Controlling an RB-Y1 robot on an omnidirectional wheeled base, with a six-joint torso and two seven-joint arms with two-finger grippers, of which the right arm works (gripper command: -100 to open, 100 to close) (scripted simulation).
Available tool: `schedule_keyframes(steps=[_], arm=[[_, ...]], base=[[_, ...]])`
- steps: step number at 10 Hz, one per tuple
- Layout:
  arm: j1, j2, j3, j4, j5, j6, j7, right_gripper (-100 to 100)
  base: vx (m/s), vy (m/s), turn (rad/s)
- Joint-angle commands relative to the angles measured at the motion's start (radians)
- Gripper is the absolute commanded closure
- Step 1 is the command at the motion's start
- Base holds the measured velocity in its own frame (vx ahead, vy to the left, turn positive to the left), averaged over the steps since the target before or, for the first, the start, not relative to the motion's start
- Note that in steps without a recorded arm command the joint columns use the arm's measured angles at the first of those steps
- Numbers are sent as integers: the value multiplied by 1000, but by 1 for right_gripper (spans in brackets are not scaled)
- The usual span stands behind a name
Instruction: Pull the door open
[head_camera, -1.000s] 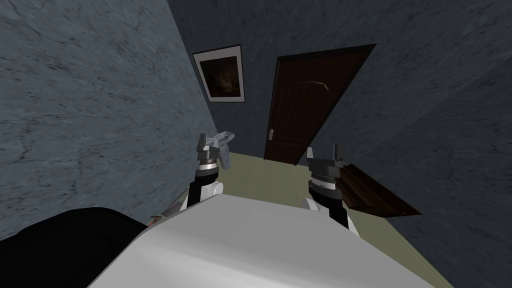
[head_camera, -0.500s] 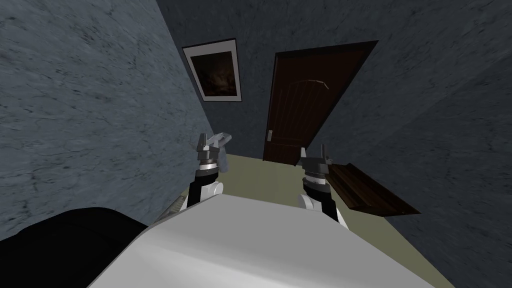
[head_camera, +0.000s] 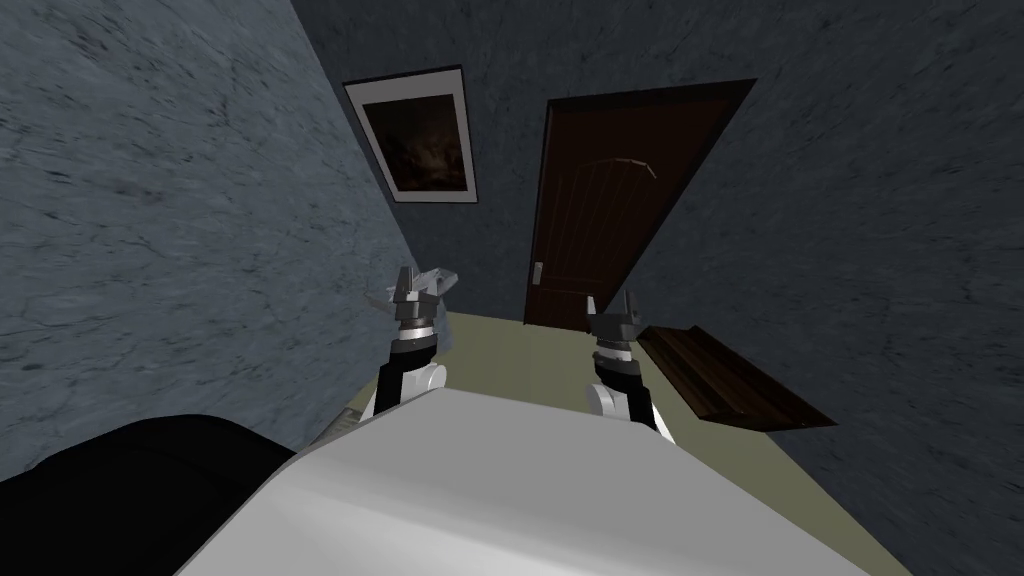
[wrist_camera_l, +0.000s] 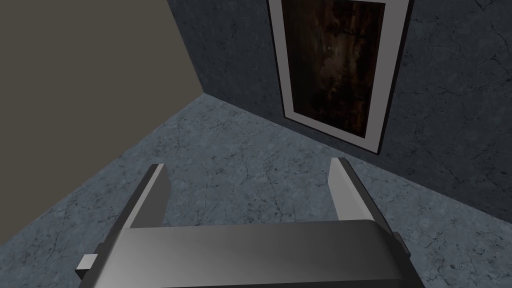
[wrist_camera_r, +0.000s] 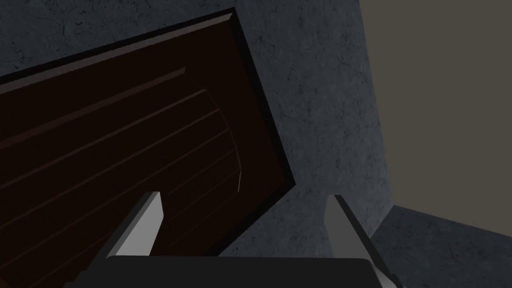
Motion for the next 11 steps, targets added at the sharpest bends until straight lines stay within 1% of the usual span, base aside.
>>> schedule_keyframes(steps=[1, 3, 4, 11], arm=[[-14, -9, 16, 28, -17, 0, -32, -100], [-35, -18, 31, 60, -36, 3, -63, -100], [-55, -27, 46, 91, -55, 6, -94, -100], [-133, -60, 103, 210, -126, 17, -212, -100]], base=[[129, 13, -66], [114, 51, -52], [117, 49, -106], [101, 38, -60]])
